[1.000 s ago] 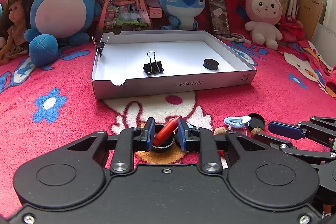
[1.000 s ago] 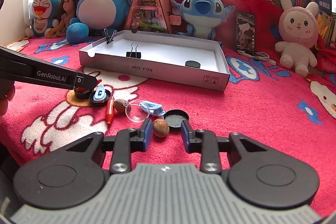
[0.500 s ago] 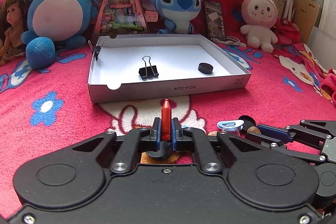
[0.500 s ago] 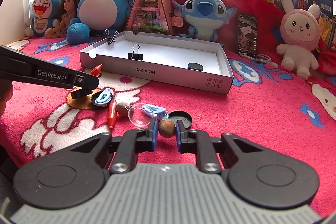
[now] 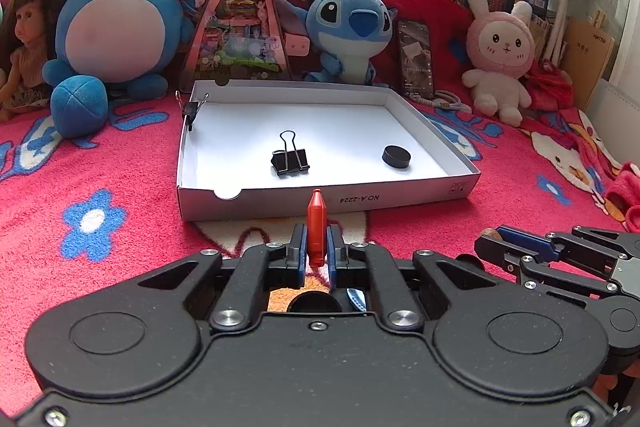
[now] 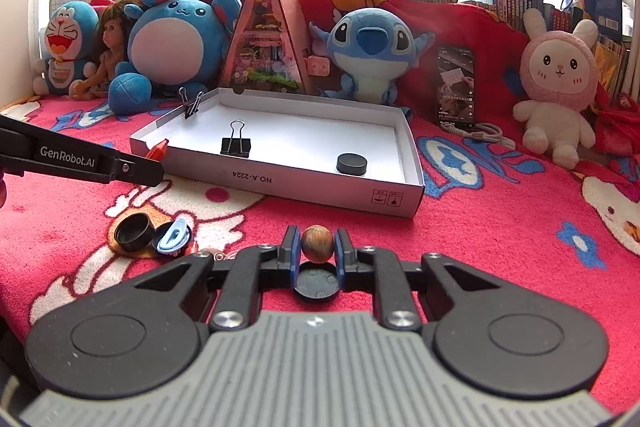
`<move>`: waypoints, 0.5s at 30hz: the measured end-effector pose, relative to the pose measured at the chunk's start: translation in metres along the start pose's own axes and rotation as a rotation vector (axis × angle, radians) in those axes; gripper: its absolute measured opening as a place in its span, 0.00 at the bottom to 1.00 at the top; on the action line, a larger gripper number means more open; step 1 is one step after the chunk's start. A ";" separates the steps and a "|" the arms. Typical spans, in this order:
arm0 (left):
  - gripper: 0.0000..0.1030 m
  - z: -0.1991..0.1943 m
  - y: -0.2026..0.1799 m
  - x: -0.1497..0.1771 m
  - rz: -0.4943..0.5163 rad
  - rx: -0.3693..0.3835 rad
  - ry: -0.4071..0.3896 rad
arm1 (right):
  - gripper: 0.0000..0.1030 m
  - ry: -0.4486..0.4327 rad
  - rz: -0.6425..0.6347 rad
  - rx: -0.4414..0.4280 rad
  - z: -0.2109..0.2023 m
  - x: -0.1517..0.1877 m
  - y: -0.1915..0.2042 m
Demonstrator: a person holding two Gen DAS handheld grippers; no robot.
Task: Organize rigid objects
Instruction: 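Carry the red marker and walnut into the white tray with both grippers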
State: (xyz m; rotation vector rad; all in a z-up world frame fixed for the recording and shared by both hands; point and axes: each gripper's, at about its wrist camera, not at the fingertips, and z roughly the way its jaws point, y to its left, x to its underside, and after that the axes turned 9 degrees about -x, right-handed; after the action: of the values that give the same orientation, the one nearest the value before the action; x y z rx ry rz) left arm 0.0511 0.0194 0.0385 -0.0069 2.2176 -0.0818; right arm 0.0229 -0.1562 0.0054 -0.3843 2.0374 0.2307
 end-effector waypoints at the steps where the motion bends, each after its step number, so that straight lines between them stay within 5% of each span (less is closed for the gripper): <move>1: 0.09 0.002 0.001 -0.003 -0.002 0.000 0.000 | 0.22 -0.005 0.003 0.005 0.001 -0.003 -0.002; 15: 0.09 0.041 0.019 -0.051 -0.038 -0.026 0.020 | 0.21 -0.011 0.098 0.053 0.035 -0.043 -0.050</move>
State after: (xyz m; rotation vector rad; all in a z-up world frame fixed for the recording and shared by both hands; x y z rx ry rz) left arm 0.1148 0.0374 0.0536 -0.0633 2.2389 -0.0742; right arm 0.0891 -0.1837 0.0268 -0.2499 2.0499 0.2376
